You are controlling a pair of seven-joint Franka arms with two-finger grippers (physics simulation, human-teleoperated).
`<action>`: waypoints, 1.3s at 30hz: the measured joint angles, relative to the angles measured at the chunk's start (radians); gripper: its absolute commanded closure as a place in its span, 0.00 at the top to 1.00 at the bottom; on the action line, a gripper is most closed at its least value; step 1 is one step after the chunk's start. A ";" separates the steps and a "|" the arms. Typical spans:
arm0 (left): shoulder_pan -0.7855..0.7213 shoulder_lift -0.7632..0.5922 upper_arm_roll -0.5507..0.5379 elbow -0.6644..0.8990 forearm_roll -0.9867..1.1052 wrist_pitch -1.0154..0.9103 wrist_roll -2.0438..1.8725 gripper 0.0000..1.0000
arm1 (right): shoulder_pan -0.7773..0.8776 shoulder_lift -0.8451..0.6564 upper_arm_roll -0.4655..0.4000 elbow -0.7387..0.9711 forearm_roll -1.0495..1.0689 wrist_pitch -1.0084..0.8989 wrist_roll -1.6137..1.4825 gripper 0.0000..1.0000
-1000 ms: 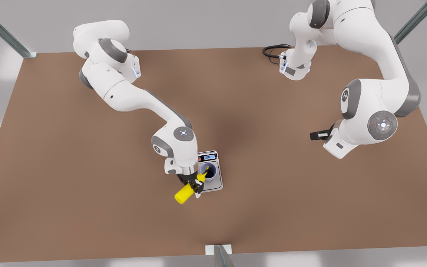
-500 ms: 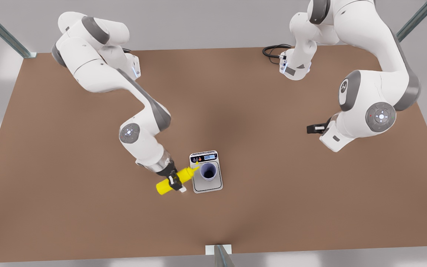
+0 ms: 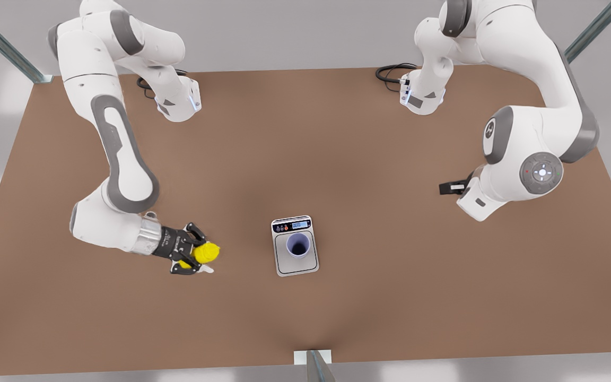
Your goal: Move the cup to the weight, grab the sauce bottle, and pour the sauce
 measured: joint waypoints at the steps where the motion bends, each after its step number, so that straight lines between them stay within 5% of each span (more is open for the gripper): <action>1: 0.000 0.004 0.001 0.000 0.001 0.001 0.000 1.00 | -0.001 0.000 -0.038 -0.005 0.059 -0.061 -0.051 0.21; 12: 0.000 0.004 0.002 0.000 0.001 -0.008 -0.003 1.00 | -0.136 0.008 -0.057 -0.246 0.384 -0.300 -0.572 0.21; 14: 0.000 0.005 0.002 0.000 0.001 -0.007 -0.003 1.00 | -0.267 0.050 0.060 -0.274 0.379 -0.299 -0.673 0.21; 20: 0.000 0.021 0.002 -0.006 -0.001 0.001 -0.003 1.00 | -0.286 0.224 0.014 -0.267 0.480 -0.536 -0.771 0.21; 39: 0.000 0.028 0.002 -0.009 -0.001 0.000 -0.003 1.00 | -0.264 0.367 0.000 -0.235 0.442 -0.454 -0.801 0.21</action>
